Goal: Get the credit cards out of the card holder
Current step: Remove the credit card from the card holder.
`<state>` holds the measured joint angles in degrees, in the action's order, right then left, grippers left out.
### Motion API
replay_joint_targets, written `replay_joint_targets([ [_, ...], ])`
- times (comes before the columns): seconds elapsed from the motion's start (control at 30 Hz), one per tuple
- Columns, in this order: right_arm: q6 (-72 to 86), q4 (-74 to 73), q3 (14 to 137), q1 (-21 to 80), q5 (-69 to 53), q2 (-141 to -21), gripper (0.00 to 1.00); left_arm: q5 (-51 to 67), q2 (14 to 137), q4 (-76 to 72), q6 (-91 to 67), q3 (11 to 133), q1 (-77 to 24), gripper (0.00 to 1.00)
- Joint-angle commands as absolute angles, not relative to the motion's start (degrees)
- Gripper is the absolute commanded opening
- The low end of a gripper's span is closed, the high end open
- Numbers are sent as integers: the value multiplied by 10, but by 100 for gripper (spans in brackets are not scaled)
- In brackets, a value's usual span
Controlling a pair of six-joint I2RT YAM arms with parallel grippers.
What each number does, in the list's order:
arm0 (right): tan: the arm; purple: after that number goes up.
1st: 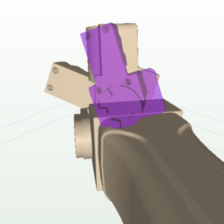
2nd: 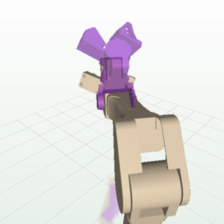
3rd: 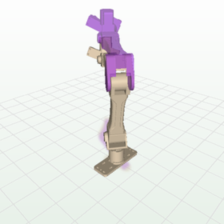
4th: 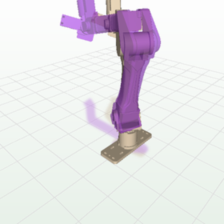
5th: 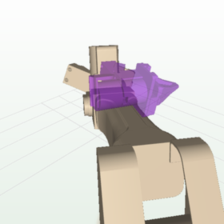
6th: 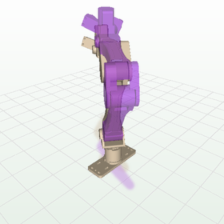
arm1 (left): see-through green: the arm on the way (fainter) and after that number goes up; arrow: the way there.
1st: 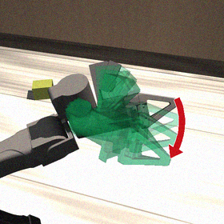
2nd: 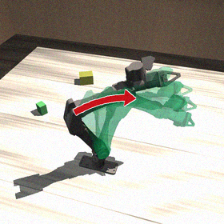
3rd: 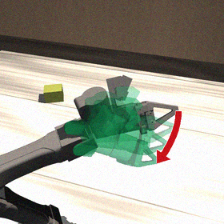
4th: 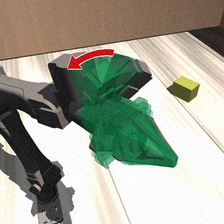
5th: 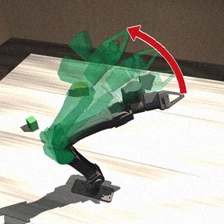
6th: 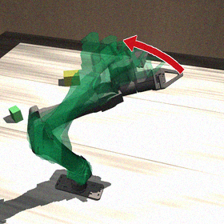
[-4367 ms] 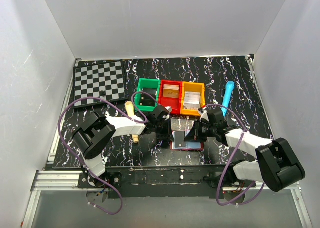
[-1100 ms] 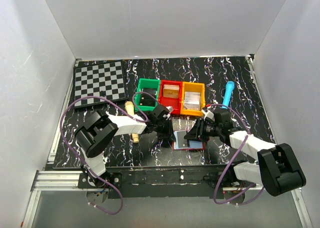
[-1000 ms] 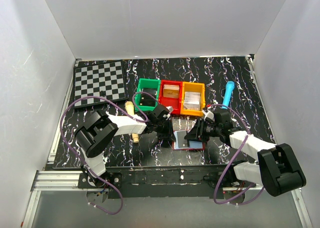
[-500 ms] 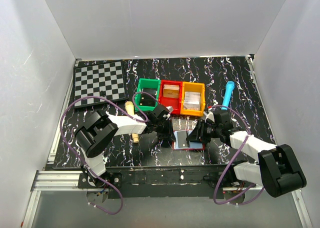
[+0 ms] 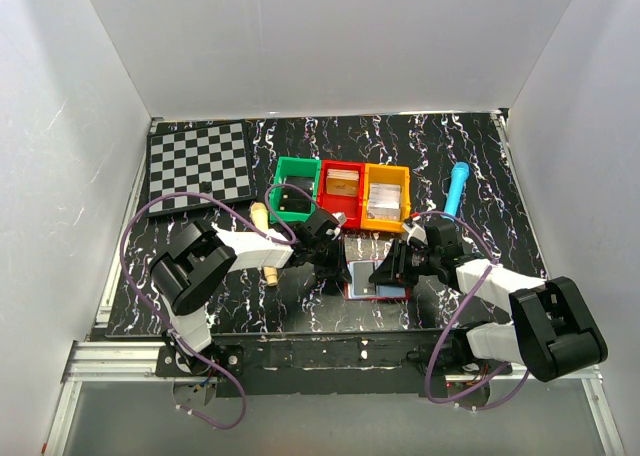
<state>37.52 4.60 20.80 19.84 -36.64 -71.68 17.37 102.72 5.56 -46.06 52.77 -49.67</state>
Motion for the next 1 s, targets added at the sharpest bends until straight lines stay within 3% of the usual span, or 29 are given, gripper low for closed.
replay_joint_targets([
  [0.0, 372, 56, 217, 197, -371, -718, 45, 142, 1056, 96, -443, 519, -500, 0],
  [0.27, 366, 39, 221, 195, -352, -716, 46, 140, 1049, 93, -442, 516, -500, 0],
  [0.97, 410, 148, 212, 204, -439, -732, 43, 152, 1064, 91, -441, 522, -500, 0],
])
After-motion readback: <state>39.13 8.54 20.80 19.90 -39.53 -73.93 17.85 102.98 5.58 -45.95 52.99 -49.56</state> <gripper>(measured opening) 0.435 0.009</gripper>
